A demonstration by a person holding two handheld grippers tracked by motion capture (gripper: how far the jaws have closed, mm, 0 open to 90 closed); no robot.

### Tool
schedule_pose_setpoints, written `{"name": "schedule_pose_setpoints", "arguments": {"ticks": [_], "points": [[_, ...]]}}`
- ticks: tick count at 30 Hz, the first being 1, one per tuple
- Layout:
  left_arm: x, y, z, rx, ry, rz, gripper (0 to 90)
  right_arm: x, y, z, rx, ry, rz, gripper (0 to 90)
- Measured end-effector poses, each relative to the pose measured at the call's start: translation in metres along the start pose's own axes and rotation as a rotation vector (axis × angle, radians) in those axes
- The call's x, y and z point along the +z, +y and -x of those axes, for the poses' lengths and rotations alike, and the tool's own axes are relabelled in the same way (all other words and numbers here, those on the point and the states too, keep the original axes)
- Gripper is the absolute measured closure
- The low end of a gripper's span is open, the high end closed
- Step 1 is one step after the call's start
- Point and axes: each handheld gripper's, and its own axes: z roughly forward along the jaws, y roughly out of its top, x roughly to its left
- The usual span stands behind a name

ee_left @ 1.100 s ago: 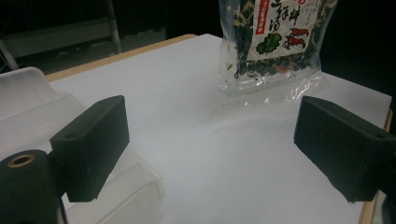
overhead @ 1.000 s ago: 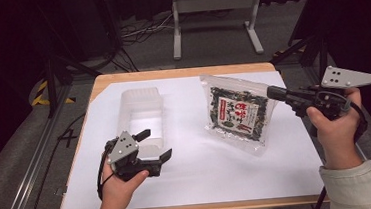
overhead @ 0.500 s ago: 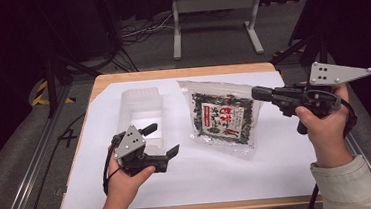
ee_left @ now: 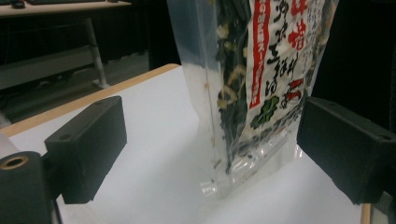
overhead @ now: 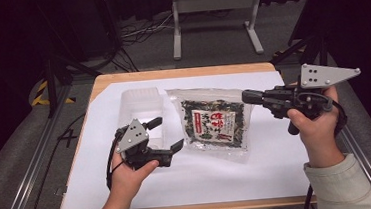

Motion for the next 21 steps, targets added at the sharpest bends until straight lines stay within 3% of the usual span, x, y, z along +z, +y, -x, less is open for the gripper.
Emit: {"name": "schedule_pose_setpoints", "arguments": {"ticks": [12, 21], "points": [[0.014, 0.01, 0.003, 0.019, -0.042, 0.045, 9.9, 0.009, -0.006, -0.007, -0.016, 0.053, 0.0, 90.0], [0.025, 0.01, 0.002, 0.003, -0.114, 0.07, 12.1, 0.01, -0.012, -0.011, -0.021, 0.076, 0.012, 90.0]]}}
